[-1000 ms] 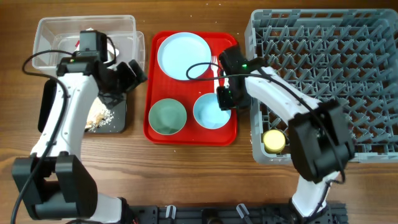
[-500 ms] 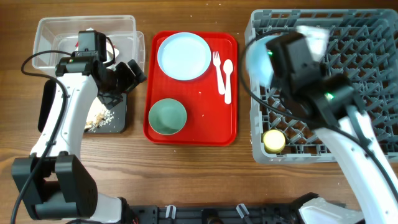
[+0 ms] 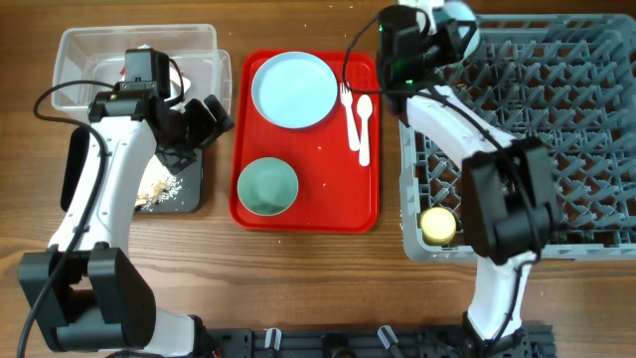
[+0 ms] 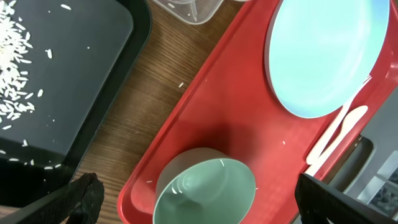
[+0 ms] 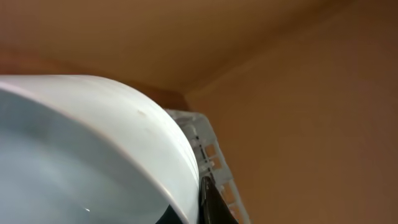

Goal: Sort waste into correct bins and load items into the dishwasher rack
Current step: 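Grasp the emptied light-blue bowl with the right gripper and place it in the rack, then grasp the mint-green bowl with the right gripper and place it in the rack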

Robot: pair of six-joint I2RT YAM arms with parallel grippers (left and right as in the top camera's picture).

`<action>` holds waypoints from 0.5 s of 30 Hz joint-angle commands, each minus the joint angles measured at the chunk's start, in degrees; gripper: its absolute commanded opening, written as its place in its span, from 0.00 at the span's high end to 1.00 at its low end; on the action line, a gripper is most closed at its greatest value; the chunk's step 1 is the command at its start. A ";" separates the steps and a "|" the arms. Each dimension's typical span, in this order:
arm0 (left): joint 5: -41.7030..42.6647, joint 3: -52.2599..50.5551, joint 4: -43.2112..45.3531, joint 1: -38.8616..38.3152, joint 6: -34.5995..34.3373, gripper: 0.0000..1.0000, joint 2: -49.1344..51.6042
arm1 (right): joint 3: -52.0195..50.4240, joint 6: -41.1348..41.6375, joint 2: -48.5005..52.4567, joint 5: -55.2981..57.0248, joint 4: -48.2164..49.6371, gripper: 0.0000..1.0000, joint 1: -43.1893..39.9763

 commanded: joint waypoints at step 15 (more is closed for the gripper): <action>0.44 0.57 0.02 0.26 0.07 0.00 -0.68 | 0.17 -10.49 3.04 0.81 -0.09 0.28 6.69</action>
